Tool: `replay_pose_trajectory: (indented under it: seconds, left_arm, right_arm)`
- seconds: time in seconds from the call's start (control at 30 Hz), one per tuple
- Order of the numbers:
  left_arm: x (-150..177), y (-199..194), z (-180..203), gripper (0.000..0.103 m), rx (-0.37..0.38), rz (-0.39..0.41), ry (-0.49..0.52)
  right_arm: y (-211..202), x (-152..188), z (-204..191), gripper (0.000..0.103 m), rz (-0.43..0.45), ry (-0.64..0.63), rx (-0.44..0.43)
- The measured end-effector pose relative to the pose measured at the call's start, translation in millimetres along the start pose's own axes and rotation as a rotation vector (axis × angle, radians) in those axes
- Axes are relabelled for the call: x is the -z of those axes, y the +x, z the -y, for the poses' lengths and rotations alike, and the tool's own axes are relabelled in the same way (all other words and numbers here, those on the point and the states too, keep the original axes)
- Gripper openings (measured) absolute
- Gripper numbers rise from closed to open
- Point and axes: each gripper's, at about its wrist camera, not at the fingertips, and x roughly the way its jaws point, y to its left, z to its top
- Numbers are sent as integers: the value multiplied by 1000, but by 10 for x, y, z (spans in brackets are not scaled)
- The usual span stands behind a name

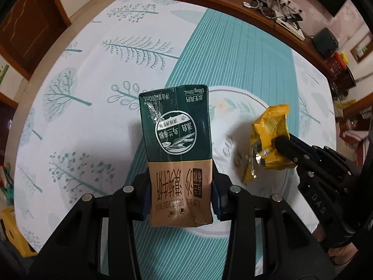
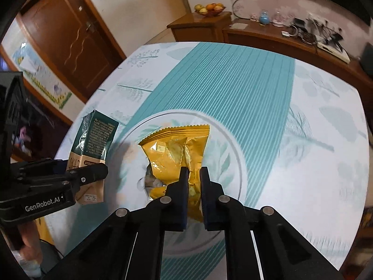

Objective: Collect trash
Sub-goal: 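Carry the carton and chip bag over the bin and open both tools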

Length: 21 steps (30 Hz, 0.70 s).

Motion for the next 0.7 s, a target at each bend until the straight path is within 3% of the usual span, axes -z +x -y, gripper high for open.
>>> replay_pose_trajectory:
  seconds: [0.13,0.33,0.7]
  left_arm:
    - [82,-198,-87,36,27,15,34]
    - [689,-793,-458,36,89,51,101]
    - [1713,-1611,-1332,36,194,93,338]
  right_arm:
    - [-315,317,-223,9,23,58,10]
    - [-875,908,-751,9,90,163,66]
    - [-1614,2110,-2055,9,252,426,198]
